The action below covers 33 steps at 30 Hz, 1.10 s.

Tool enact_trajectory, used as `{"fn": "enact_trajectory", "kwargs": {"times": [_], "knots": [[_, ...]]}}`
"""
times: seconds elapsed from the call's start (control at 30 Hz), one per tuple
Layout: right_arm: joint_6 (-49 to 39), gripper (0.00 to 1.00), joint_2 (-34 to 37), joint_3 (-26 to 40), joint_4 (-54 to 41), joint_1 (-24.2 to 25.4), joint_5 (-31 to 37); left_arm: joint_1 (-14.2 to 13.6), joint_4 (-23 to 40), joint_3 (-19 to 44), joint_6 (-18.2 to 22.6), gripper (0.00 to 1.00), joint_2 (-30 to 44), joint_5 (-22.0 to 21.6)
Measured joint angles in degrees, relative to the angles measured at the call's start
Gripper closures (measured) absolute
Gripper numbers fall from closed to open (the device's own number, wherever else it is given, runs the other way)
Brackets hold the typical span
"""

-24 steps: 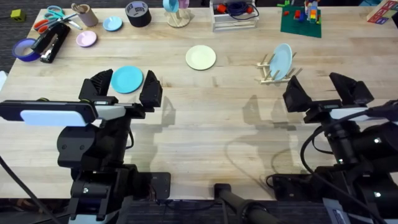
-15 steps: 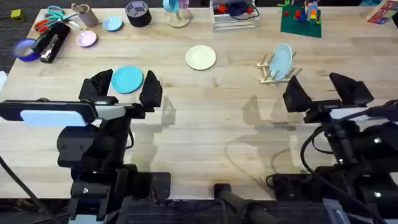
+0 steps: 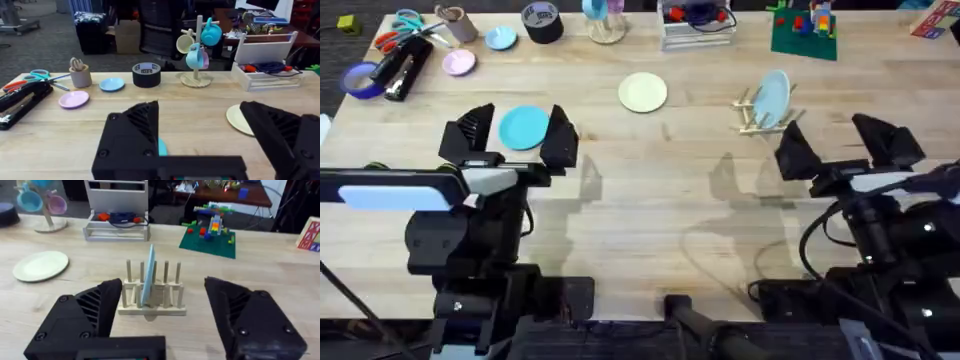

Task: Pick up the plates from the table one by one and place each into a slot on the dish rack.

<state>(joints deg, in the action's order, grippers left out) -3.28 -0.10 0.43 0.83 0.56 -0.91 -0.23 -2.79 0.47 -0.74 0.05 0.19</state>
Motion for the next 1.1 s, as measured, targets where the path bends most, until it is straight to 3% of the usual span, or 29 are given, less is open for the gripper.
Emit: {"fn": "enact_trajectory", "kwargs": {"times": [0.2,0.37,0.5,0.77,1.1], "knots": [[-1.13,0.009,0.08,2.65,-0.23,0.00,0.00,0.00,6.72,3.74,-0.11,0.008,0.00,0.00],[-0.97,0.010,0.74,11.28,-4.65,0.00,-0.02,0.00,18.63,14.79,-1.02,0.008,0.04,-0.02],[-0.70,0.009,3.99,20.59,-14.26,0.00,-0.02,0.00,28.28,24.99,-1.48,0.007,2.07,-0.02],[-0.26,0.009,18.58,41.85,-30.19,0.00,-0.24,0.00,44.07,47.26,-1.85,0.008,15.47,0.10],[-0.09,0.009,44.98,68.22,-50.29,0.07,-1.36,0.00,63.42,74.89,-1.89,0.008,40.18,1.79]]}}
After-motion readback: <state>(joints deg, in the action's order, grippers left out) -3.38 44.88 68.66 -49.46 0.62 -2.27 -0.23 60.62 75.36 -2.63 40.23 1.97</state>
